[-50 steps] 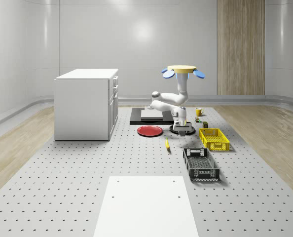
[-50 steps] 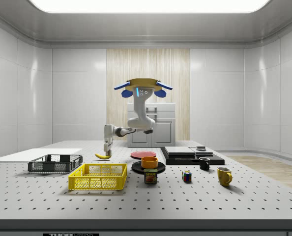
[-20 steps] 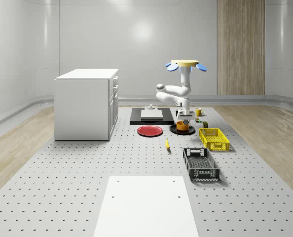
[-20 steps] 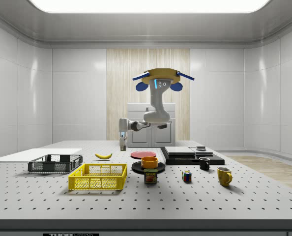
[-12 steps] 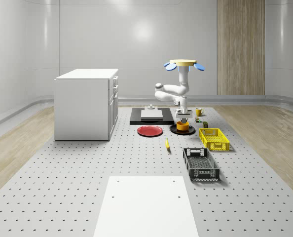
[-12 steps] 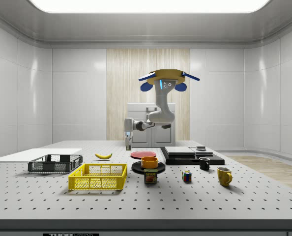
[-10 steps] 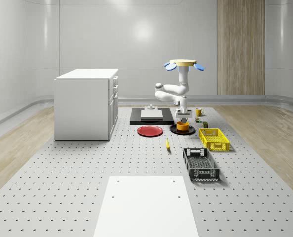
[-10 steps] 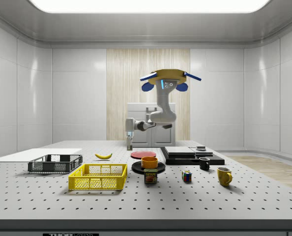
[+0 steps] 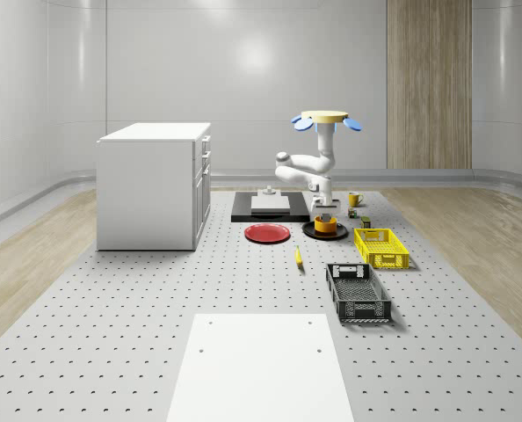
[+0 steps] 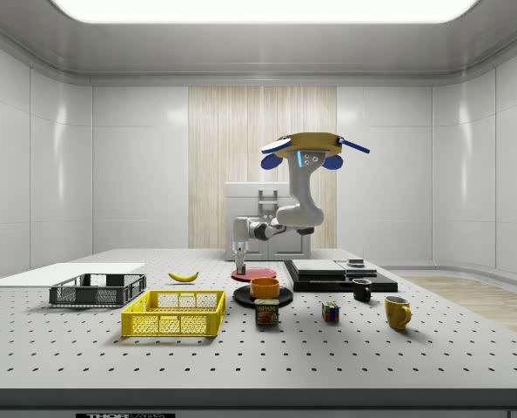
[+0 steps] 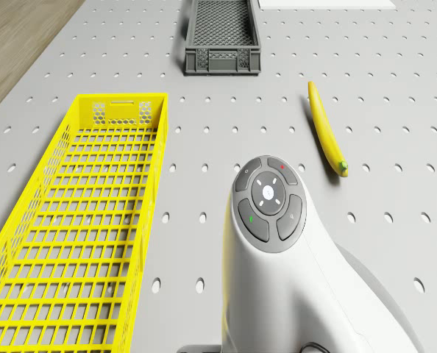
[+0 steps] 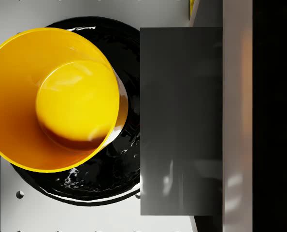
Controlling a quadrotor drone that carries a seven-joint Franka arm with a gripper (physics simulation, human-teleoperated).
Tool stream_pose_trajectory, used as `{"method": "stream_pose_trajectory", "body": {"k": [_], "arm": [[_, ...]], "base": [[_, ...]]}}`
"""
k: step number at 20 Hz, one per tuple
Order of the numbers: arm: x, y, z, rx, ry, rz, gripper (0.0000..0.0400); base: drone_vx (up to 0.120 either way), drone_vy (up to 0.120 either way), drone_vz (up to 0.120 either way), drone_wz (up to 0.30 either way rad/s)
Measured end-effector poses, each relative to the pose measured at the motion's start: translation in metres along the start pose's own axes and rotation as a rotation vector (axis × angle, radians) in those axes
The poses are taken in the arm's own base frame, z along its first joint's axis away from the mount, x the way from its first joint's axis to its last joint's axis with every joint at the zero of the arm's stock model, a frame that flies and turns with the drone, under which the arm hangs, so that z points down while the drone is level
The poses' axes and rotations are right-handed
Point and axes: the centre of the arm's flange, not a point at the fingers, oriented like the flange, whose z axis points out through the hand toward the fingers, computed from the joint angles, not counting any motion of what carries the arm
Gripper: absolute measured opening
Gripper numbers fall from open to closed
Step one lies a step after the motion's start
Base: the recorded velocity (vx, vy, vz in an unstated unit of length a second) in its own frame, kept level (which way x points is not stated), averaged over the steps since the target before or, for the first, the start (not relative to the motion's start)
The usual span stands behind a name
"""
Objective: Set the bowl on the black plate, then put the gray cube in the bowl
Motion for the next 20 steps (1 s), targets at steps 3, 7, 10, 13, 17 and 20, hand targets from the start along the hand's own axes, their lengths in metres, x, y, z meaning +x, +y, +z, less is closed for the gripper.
{"method": "stream_pose_trajectory", "body": {"k": [3,7,10,13,17,20], "arm": [[0.0000,0.0000,0.0000,0.000,0.000,0.000,0.0250],[0.0000,0.0000,0.0000,0.000,0.000,0.000,0.0250],[0.0000,0.0000,0.0000,0.000,0.000,0.000,0.0250],[0.0000,0.0000,0.0000,0.000,0.000,0.000,0.0250],[0.0000,0.0000,0.0000,0.000,0.000,0.000,0.0250],[0.0000,0.0000,0.0000,0.000,0.000,0.000,0.0250]], "base": [[-0.120,0.000,0.000,0.000],[-0.120,0.000,0.000,0.000],[-0.120,0.027,0.000,0.000],[-0.120,0.067,0.000,0.000],[-0.120,0.000,0.000,0.000],[-0.093,0.000,0.000,0.000]]}}
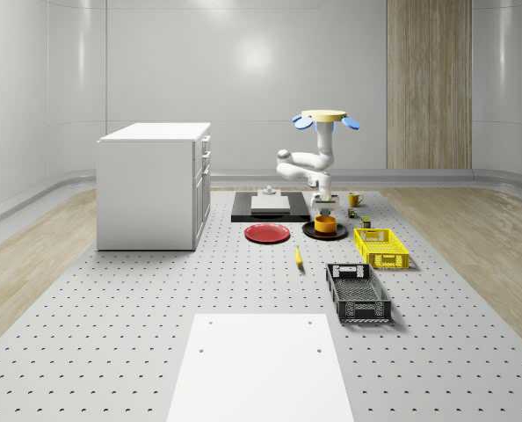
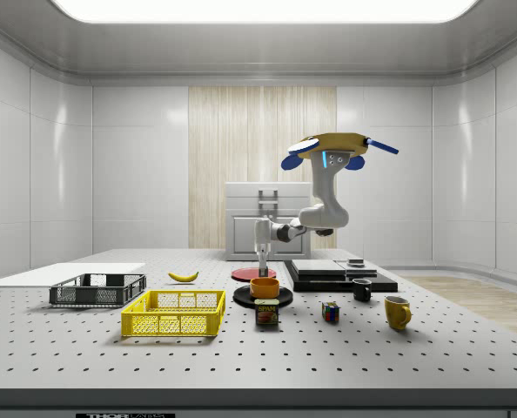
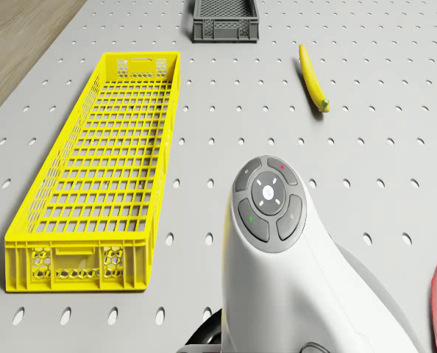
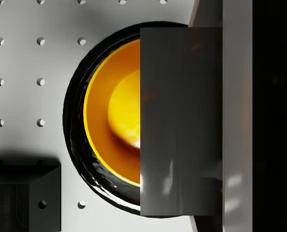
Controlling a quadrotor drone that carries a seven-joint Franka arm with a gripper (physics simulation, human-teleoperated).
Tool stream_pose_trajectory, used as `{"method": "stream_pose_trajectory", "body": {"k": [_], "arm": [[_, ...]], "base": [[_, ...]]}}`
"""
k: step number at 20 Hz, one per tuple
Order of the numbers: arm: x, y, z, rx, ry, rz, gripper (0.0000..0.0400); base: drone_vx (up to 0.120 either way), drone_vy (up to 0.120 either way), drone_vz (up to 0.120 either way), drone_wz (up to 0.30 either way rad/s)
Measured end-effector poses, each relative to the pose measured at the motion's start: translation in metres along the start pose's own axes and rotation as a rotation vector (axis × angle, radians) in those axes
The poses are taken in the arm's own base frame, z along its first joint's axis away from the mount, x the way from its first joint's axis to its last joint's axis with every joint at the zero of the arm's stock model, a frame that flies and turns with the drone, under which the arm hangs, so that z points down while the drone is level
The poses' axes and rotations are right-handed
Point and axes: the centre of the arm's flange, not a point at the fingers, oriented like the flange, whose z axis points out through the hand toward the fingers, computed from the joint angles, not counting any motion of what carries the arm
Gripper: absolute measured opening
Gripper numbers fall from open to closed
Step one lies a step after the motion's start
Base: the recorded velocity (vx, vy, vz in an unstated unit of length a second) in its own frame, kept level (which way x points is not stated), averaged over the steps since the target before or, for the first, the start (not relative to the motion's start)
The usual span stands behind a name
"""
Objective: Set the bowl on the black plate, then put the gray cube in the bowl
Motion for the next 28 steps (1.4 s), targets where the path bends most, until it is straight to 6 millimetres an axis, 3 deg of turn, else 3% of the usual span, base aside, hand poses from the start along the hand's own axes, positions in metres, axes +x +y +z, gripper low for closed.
{"method": "stream_pose_trajectory", "body": {"k": [6,21,28], "arm": [[0.000,0.000,0.003,0.000,0.000,0.000,0.0250],[0.000,0.000,0.051,0.000,0.000,0.000,0.0250],[-0.004,-0.004,0.064,0.000,0.000,0.000,0.0250]], "base": [[-0.013,0.000,0.000,0.000],[0.000,0.000,0.000,0.000],[0.000,0.000,0.000,0.000]]}}
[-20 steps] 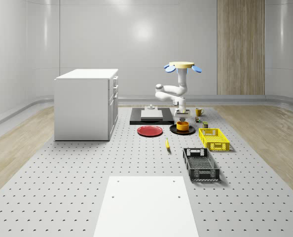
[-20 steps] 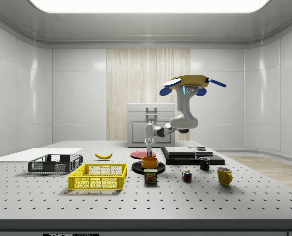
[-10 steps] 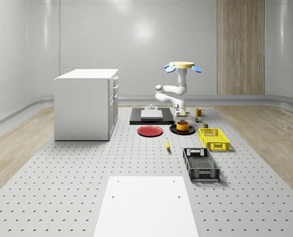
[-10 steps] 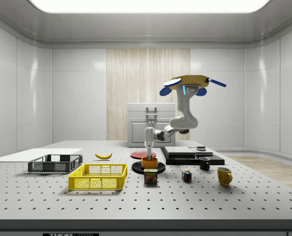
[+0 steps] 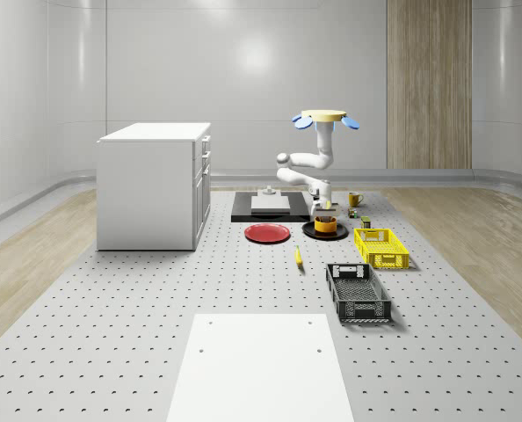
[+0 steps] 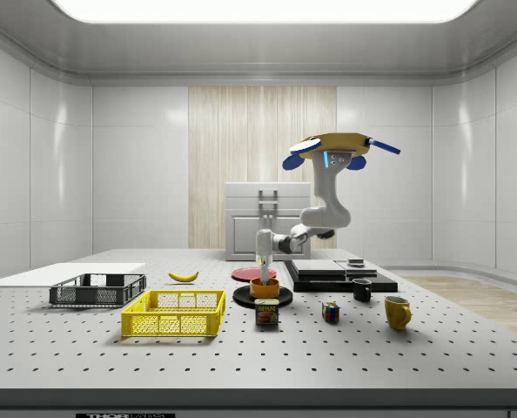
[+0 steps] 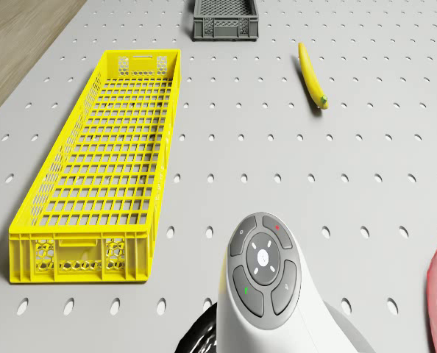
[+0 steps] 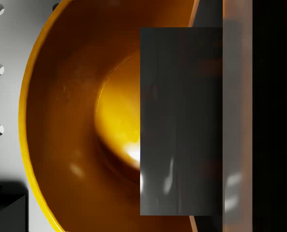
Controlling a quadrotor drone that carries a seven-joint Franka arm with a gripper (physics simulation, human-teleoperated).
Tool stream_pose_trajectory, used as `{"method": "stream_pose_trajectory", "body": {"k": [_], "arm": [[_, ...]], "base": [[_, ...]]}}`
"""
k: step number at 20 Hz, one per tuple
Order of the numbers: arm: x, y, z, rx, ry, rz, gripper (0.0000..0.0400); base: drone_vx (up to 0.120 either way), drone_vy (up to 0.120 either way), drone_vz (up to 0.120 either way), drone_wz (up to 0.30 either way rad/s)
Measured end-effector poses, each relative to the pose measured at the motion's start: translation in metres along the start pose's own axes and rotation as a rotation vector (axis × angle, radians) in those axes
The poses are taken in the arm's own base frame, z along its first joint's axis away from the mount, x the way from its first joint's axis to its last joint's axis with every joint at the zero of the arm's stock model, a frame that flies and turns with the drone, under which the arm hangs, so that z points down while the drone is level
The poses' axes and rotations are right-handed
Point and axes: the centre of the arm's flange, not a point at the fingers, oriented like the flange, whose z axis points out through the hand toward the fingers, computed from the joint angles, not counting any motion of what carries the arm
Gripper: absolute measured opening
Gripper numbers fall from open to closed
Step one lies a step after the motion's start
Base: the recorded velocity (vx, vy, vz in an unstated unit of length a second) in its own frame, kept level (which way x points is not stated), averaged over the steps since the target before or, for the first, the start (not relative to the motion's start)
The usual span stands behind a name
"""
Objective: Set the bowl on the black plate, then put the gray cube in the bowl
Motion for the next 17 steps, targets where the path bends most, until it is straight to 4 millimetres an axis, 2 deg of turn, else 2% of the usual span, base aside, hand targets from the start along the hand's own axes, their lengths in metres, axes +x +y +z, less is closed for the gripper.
{"method": "stream_pose_trajectory", "body": {"k": [4,5,8,10,17], "arm": [[-0.002,-0.002,0.003,0.000,0.000,0.000,0.0250],[-0.002,-0.002,0.003,0.000,0.000,0.000,0.0262],[-0.002,-0.002,0.003,0.000,0.000,0.000,0.0335],[-0.002,-0.002,-0.002,0.000,0.000,0.000,0.0361],[-0.003,-0.003,-0.027,0.000,0.000,0.000,0.0393]], "base": [[0.000,0.000,0.000,0.000],[0.000,0.000,0.000,0.000],[0.000,0.000,0.000,0.000],[0.000,0.000,0.000,0.000],[0.000,0.000,0.000,0.000]]}}
